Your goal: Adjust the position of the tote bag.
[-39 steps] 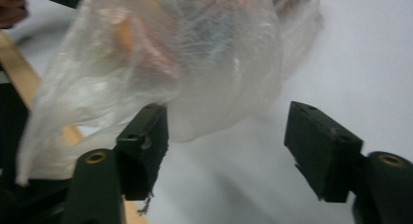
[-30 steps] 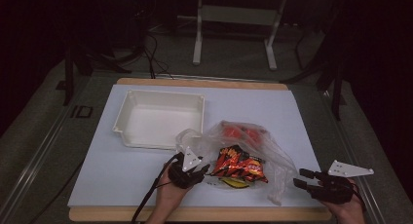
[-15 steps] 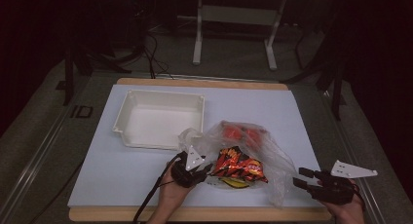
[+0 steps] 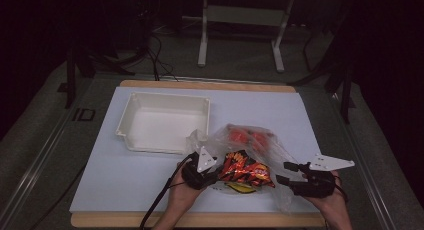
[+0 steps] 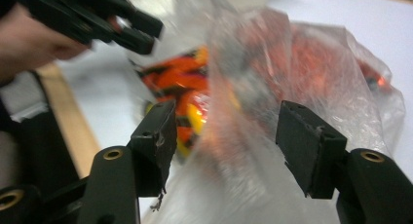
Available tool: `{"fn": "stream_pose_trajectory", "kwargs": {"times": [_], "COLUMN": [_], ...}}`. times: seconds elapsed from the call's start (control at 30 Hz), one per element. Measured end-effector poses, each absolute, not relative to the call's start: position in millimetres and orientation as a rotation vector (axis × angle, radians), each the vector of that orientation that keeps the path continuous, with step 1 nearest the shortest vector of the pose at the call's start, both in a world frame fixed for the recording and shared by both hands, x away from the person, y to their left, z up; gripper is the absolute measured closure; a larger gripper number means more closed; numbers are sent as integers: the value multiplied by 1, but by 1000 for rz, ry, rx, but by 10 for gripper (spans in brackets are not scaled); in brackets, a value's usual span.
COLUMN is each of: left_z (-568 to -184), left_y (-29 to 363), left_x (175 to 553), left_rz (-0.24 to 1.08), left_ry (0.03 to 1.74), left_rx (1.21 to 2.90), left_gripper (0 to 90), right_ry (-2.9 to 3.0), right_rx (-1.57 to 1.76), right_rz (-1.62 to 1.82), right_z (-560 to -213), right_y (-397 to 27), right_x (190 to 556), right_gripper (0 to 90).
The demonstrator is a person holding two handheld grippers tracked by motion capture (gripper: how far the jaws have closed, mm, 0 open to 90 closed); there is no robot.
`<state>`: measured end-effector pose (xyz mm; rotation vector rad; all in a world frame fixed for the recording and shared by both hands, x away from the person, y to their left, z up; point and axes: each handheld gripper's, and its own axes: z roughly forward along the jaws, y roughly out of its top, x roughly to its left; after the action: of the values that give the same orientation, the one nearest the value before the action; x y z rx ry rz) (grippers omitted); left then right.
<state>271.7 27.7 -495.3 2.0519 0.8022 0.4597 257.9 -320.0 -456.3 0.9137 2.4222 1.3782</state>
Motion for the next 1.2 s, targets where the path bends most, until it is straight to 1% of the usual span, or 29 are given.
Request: {"fn": "stream_pose_trajectory", "kwargs": {"times": [0.07, 0.17, 0.27, 0.47, 0.7, 0.8, 0.93, 1.07, 1.2], "left_z": [-494, -495, -496, -496, -498, -498, -499, -498, -495], "left_y": [24, 15, 9, 3, 9, 12, 13, 12, 10], "left_x": [280, 290, 299, 316, 326, 328, 328, 328, 324], "left_rz": [450, 453, 461, 470, 499, 508, 508, 501, 482], "left_ry": [809, 812, 833, 910, 985, 996, 999, 995, 933], "left_rx": [2063, 2109, 2130, 2154, 2145, 2149, 2150, 2140, 2130], "left_gripper": [618, 667, 721, 791, 863, 865, 864, 839, 790], "right_ry": [2422, 2410, 2384, 2349, 2257, 2242, 2188, 2106, 2088], "right_rx": [957, 1010, 1050, 1112, 1227, 1240, 1278, 1376, 1416], "right_rz": [1312, 1244, 1146, 954, 866, 828, 792, 822, 836], "right_z": [-463, -468, -472, -483, -492, -493, -493, -493, -496], "right_y": [-317, -318, -320, -325, -340, -342, -344, -352, -354], "right_x": [268, 279, 292, 313, 339, 349, 360, 372, 376], "right_gripper": [486, 549, 589, 602, 650, 696, 730, 736, 738]}}
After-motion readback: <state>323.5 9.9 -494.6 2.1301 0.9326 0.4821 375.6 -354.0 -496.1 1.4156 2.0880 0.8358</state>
